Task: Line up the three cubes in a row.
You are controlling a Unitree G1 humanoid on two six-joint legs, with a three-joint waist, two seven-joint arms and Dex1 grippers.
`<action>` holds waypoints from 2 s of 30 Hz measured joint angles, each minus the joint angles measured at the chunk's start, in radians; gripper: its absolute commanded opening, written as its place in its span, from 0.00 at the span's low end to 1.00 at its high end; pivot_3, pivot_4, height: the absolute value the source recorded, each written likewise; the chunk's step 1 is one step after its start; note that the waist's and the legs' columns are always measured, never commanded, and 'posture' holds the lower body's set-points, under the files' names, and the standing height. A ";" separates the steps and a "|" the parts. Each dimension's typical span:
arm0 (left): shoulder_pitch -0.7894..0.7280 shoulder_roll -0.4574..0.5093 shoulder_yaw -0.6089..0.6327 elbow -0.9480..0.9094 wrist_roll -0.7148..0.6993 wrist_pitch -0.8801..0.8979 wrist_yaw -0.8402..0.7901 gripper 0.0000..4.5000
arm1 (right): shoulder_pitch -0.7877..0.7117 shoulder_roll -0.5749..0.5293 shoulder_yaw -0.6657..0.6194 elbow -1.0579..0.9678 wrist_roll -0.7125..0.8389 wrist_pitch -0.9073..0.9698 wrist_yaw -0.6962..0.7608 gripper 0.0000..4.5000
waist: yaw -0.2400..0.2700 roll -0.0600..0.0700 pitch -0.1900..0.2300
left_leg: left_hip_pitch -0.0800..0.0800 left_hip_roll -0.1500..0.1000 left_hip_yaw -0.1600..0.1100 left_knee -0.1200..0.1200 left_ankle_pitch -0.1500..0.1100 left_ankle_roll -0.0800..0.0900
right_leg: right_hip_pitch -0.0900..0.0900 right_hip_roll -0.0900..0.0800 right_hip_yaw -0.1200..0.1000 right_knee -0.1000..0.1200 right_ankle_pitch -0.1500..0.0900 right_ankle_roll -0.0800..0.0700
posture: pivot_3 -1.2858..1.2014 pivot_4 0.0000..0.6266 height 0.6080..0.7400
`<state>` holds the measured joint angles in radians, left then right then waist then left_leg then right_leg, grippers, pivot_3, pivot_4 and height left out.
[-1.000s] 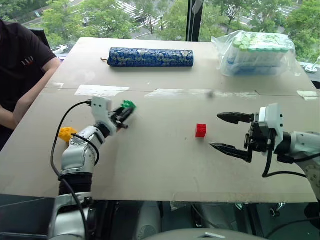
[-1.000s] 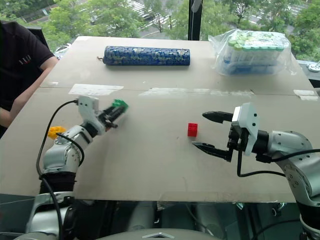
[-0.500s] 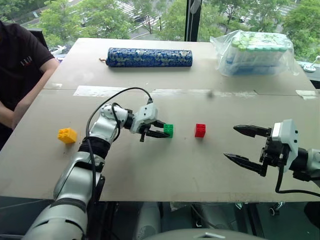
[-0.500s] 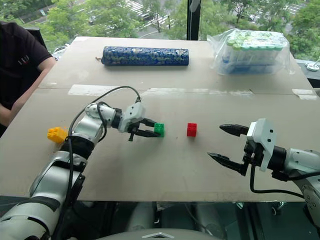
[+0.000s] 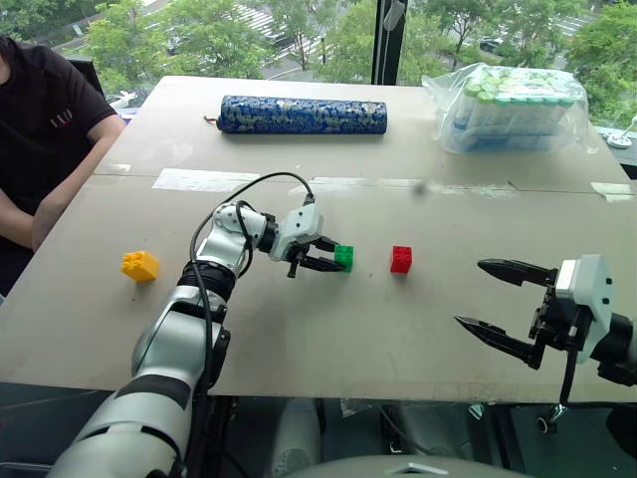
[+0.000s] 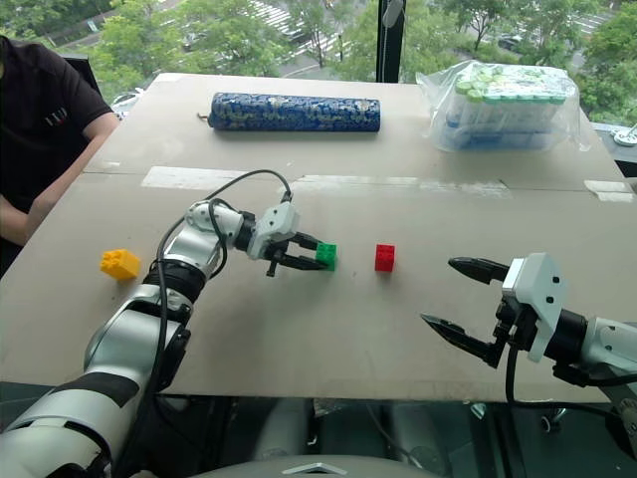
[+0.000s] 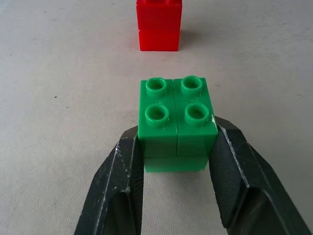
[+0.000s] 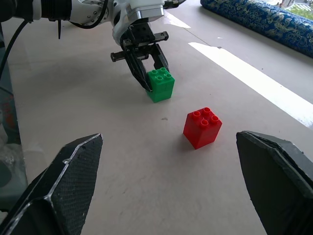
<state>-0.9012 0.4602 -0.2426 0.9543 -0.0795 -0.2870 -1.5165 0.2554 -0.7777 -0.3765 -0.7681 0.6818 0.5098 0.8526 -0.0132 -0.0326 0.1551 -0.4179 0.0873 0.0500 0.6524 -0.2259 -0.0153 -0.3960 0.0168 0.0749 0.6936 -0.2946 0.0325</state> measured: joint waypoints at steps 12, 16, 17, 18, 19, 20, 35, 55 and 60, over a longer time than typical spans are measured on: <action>0.001 -0.005 0.012 0.005 0.020 -0.009 0.037 0.89 | -0.030 -0.006 0.001 0.014 -0.001 -0.011 0.010 1.00 | 0.000 0.000 0.000 | 0.000 0.000 -0.001 0.000 0.000 0.000 | 0.001 0.000 -0.001 0.000 0.000 0.000 | 0.52 0.24 1.00; 0.031 0.003 0.048 -0.028 -0.003 -0.004 0.031 0.98 | -0.030 -0.013 0.002 0.025 -0.002 -0.011 0.016 1.00 | -0.002 0.000 0.000 | 0.000 0.000 -0.001 0.000 0.000 0.000 | 0.001 0.000 -0.001 0.000 0.000 0.000 | 0.52 0.24 1.00; 0.055 0.013 0.062 -0.069 -0.022 0.015 0.023 0.98 | -0.034 -0.014 0.005 0.027 -0.002 -0.011 0.017 1.00 | -0.004 0.000 0.000 | 0.000 0.000 -0.001 0.000 0.000 0.000 | 0.001 0.000 -0.001 0.000 0.000 0.000 | 0.52 0.24 1.00; 0.092 0.030 0.082 -0.130 -0.047 0.047 0.014 0.98 | -0.039 -0.017 0.007 0.029 -0.002 -0.012 0.021 1.00 | -0.008 0.001 0.000 | 0.000 0.000 -0.001 0.000 0.000 0.000 | 0.000 0.000 -0.001 0.000 0.000 0.000 | 0.52 0.24 1.00; 0.146 0.063 0.104 -0.217 -0.082 0.104 0.008 0.98 | -0.047 -0.021 0.010 0.032 -0.002 -0.013 0.024 1.00 | -0.013 0.001 0.000 | 0.000 0.001 -0.001 -0.001 0.000 0.000 | 0.000 0.000 -0.001 0.001 0.000 0.000 | 0.52 0.24 1.00; 0.188 0.091 0.125 -0.286 -0.109 0.156 0.007 0.98 | -0.055 -0.022 0.015 0.037 -0.002 -0.013 0.027 1.00 | -0.018 0.001 0.000 | 0.000 0.001 -0.001 -0.001 0.000 0.000 | 0.000 0.000 -0.001 0.001 0.000 0.000 | 0.52 0.24 1.00; 0.938 0.073 0.907 -1.242 -0.346 0.905 0.970 0.98 | -0.418 0.023 0.308 0.286 -0.033 -0.068 0.170 1.00 | -0.024 0.000 0.001 | 0.002 0.001 -0.002 -0.001 0.000 0.000 | 0.002 -0.002 -0.001 0.000 0.000 0.000 | 0.52 0.24 1.00; 0.921 0.143 0.851 -1.003 -0.259 0.833 1.105 0.48 | -0.443 0.038 0.353 0.323 -0.057 -0.089 0.204 1.00 | -0.002 -0.001 0.001 | 0.002 0.001 0.000 -0.001 0.000 0.000 | 0.001 -0.003 -0.002 0.000 0.000 -0.001 | 0.52 0.24 1.00; 0.891 0.157 0.822 -0.905 -0.256 0.708 1.041 0.27 | -0.406 0.027 0.317 0.274 -0.046 -0.075 0.177 1.00 | 0.000 -0.001 0.001 | 0.002 0.001 0.000 -0.001 0.000 0.000 | 0.001 -0.003 -0.002 0.001 0.000 -0.001 | 0.52 0.24 1.00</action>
<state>-0.0101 0.6176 0.5798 0.0493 -0.3353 0.4208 -0.4758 -0.1506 -0.7512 -0.0598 -0.4944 0.6354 0.4352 1.0298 -0.0131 -0.0340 0.1564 -0.4157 0.0885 0.0500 0.6511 -0.2259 -0.0157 -0.3948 0.0138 0.0727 0.6941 -0.2947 0.0316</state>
